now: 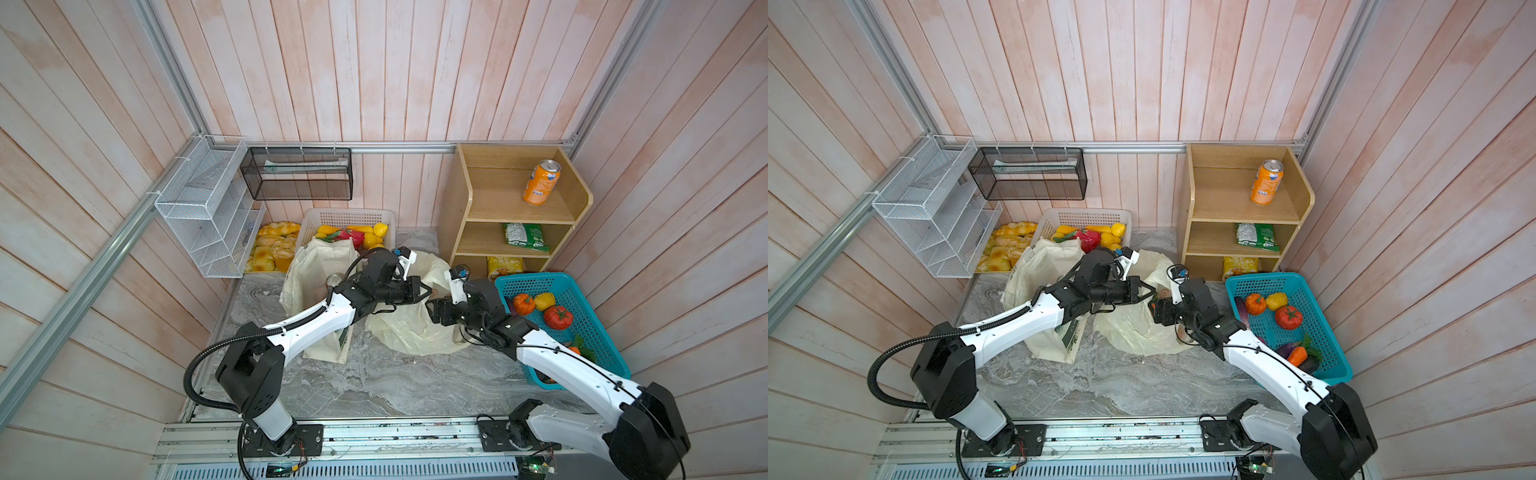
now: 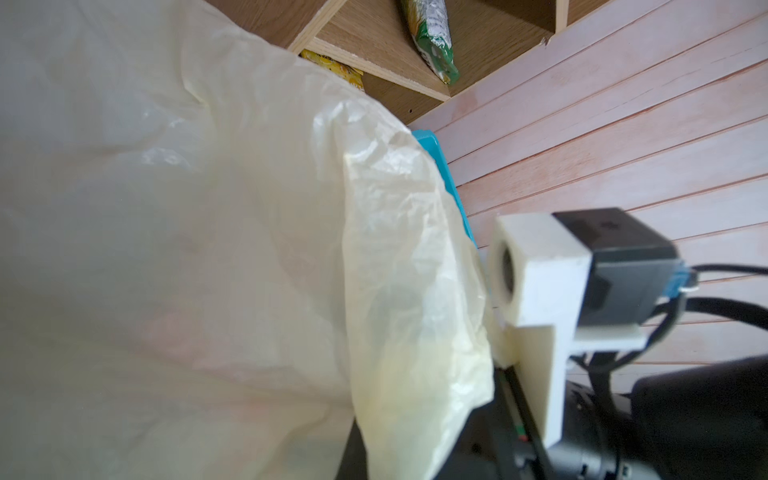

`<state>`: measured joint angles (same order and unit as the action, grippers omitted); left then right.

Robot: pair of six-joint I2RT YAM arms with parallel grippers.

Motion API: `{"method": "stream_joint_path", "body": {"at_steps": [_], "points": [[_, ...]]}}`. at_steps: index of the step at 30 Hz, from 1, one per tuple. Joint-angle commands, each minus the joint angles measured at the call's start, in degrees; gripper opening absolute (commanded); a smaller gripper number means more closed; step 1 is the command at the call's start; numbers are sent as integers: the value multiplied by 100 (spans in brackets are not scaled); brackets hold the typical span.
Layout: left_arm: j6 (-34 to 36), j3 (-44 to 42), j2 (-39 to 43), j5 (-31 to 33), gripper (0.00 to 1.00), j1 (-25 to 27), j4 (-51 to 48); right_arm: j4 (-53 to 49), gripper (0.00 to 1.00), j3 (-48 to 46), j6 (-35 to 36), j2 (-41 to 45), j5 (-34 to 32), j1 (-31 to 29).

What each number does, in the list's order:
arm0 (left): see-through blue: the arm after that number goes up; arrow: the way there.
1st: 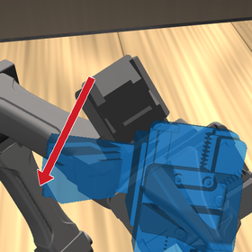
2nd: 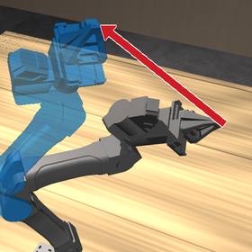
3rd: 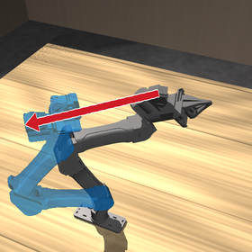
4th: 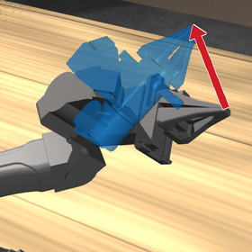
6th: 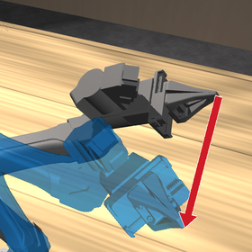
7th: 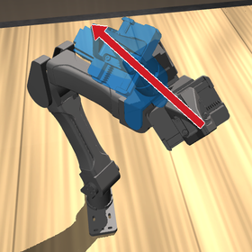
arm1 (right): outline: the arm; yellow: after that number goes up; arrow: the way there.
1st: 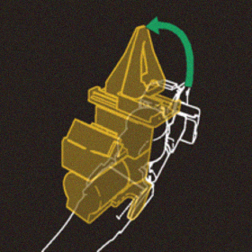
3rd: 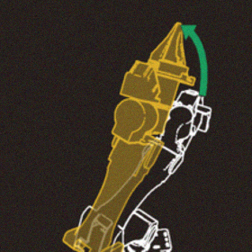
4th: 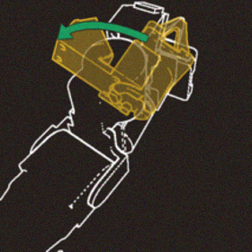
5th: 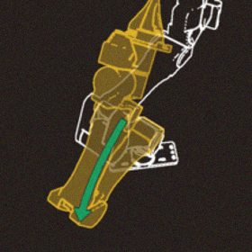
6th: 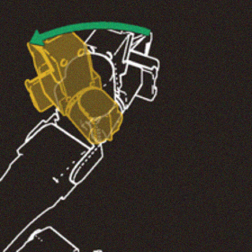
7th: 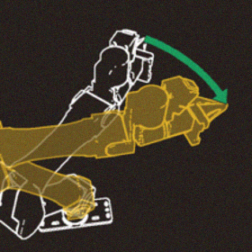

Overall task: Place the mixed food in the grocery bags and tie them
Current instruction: 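Lower the carrot into the bag and open the right gripper, then withdraw the right gripper from the bag toward the teal basket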

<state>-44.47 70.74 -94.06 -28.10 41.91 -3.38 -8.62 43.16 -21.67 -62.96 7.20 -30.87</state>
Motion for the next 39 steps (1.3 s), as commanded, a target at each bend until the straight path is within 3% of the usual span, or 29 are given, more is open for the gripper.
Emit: {"method": "stream_joint_path", "body": {"at_steps": [1,6,10,16,22,27,31,36,37,39], "points": [[-413,-213,218,-41,0,28,498,-717,76,424,-61,455,1004,346],[-790,-575,270,92,0,28,889,-700,75,1023,-436,941,1861,415],[-861,-771,237,103,0,19,1016,-452,74,1365,-939,1094,1966,471],[-824,-895,263,46,0,11,1024,-1272,73,1685,-1439,1087,698,1149],[-756,-834,154,-23,0,10,957,-1855,75,1389,-1677,920,354,2372],[-641,-820,144,17,0,10,889,-2310,77,988,-1715,847,-315,3023],[-488,-825,184,91,0,1,769,-2247,76,633,-1574,1150,521,3509],[-336,-868,206,128,0,-46,753,-1254,67,168,-1620,1638,3608,3503],[-311,-890,213,127,0,-60,759,-1111,66,87,-1748,1712,3959,3376],[-278,-903,233,138,0,-104,786,-1127,66,76,-1762,1869,3967,2959]]}}
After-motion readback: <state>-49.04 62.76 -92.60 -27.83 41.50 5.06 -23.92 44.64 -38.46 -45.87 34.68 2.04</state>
